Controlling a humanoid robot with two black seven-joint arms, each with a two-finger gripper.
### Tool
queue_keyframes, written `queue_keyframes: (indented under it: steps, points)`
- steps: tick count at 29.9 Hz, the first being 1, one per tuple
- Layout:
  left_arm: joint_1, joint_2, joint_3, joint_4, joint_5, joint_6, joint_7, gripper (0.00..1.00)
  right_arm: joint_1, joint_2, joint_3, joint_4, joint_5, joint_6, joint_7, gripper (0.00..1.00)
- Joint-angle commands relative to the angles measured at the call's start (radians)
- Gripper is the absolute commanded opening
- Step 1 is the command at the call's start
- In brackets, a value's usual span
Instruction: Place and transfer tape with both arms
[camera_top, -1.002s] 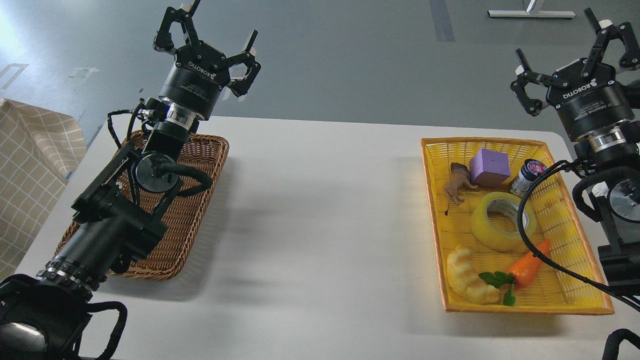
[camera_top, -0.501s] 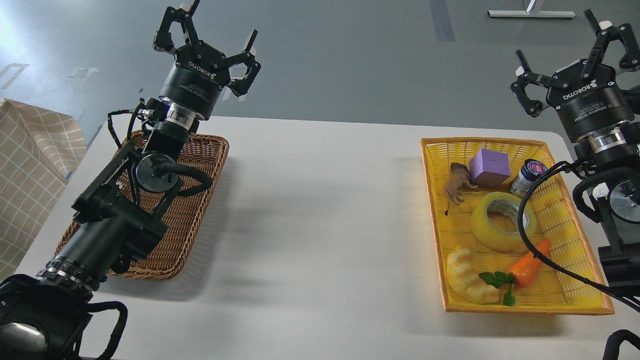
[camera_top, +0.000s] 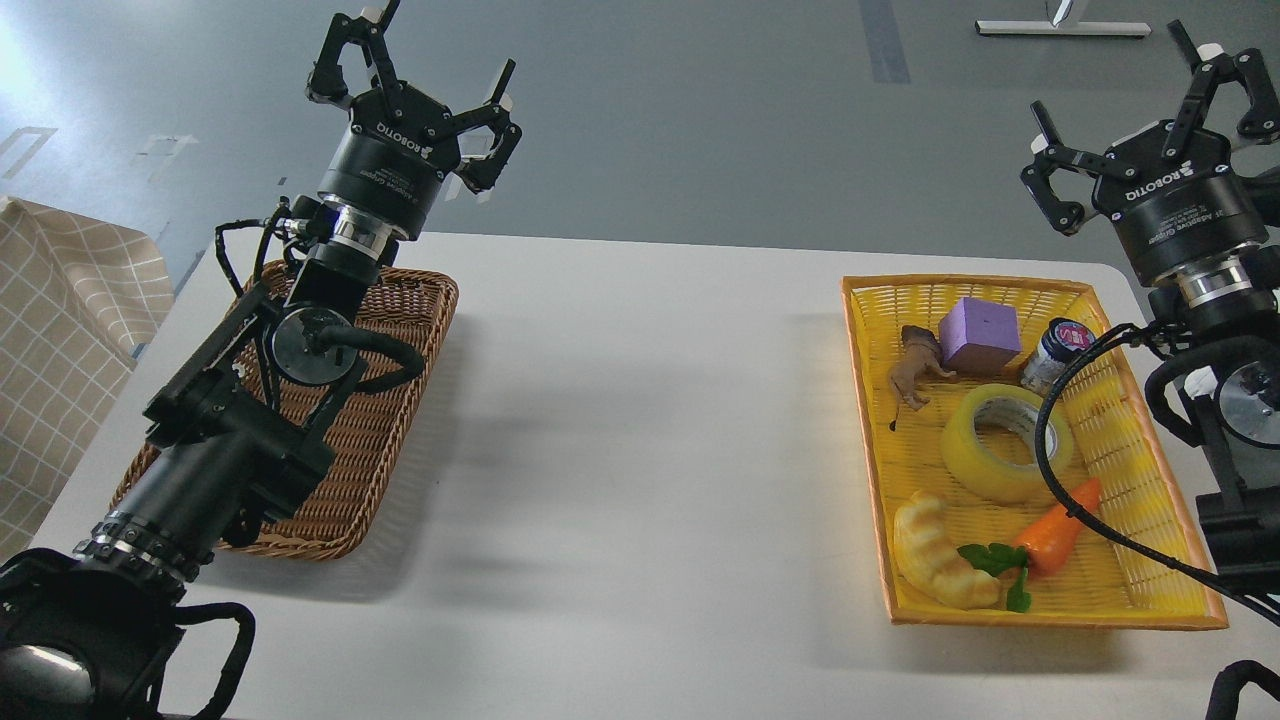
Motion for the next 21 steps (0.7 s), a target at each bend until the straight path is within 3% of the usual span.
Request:
queue_keyframes:
  steps: [1,13,21]
  points:
    - [-0.002,0.0,0.0,0.0,0.0,0.0,0.0,0.98,0.0,0.001,0.0,0.0,0.0,0.0,0.0,1.0]
    - [-0.002,0.0,0.0,0.0,0.0,0.0,0.0,0.98,0.0,-0.001,-0.001,-0.001,0.0,0.0,0.0,1.0]
    - [-0.003,-0.003,0.0,0.0,0.0,0.0,0.0,0.98,-0.006,-0.062,-0.029,-0.001,-0.018,0.0,0.0,1.0]
